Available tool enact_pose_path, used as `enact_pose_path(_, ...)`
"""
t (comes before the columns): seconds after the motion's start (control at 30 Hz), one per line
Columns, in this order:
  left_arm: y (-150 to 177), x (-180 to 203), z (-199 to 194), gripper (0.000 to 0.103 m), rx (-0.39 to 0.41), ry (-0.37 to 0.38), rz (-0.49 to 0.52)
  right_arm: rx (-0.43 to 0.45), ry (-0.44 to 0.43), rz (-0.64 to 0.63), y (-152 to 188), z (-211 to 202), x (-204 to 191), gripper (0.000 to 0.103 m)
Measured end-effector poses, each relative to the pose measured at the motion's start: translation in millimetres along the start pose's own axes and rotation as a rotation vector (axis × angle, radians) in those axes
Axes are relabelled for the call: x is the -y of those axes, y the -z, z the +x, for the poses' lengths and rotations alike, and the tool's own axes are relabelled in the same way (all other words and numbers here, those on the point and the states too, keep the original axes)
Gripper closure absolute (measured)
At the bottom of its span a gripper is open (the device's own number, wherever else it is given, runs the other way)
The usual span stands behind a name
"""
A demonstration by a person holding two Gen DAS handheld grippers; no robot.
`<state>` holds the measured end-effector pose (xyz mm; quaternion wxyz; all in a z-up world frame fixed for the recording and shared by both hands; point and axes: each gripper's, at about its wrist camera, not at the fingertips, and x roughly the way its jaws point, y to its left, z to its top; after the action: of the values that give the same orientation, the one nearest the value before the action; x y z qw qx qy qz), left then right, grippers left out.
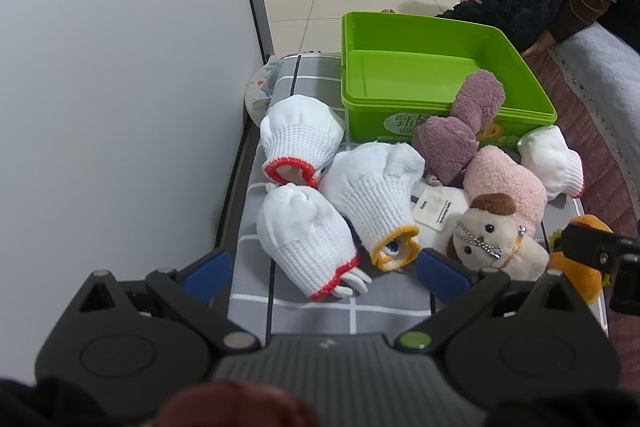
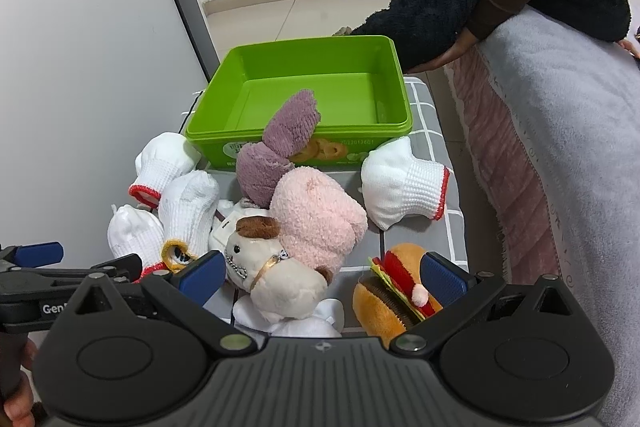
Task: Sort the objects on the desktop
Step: 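Move both tools toward the white gloves beside the green bin, then grasp a white red-cuffed glove with the left gripper while the right gripper grasps another glove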
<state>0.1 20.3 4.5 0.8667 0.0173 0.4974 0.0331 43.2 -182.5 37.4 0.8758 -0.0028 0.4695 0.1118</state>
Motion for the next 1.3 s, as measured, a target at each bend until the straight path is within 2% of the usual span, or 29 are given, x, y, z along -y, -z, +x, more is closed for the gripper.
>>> enact_pose_path(0.37,-1.9,-8.5,0.3,0.000,-0.004,0.005,-0.013,-0.013,0.003,-0.018,-0.7,4.0,1.2,0.000)
enact_pose_path(0.5,-5.3,-17.2,3.8,0.000,-0.013,0.021,-0.040,-0.022,0.033,0.005,-3.9,8.1,12.6,0.000)
enact_pose_path(0.7,-12.0,-34.1,17.5,0.000,0.013,-0.014,-0.069,-0.039,0.062,0.029,-5.4,14.7,33.5,0.000)
enact_pose_path(0.8,-17.5,-38.9,25.4,0.000,0.035,-0.036,-0.040,-0.046,0.073,0.073,-7.6,21.3,50.4,0.000)
enact_pose_path(1.0,-27.9,-46.9,37.7,0.000,0.065,0.005,0.006,-0.036,0.159,0.088,-11.8,33.9,74.3,0.000)
enact_pose_path(1.23,-54.7,-38.8,53.4,0.000,0.077,0.004,0.096,-0.003,0.174,0.124,-21.9,47.9,95.1,0.000)
enact_pose_path(1.3,-61.1,-37.6,57.3,0.000,0.076,0.010,0.120,0.006,0.123,0.162,-26.2,55.5,98.6,0.000)
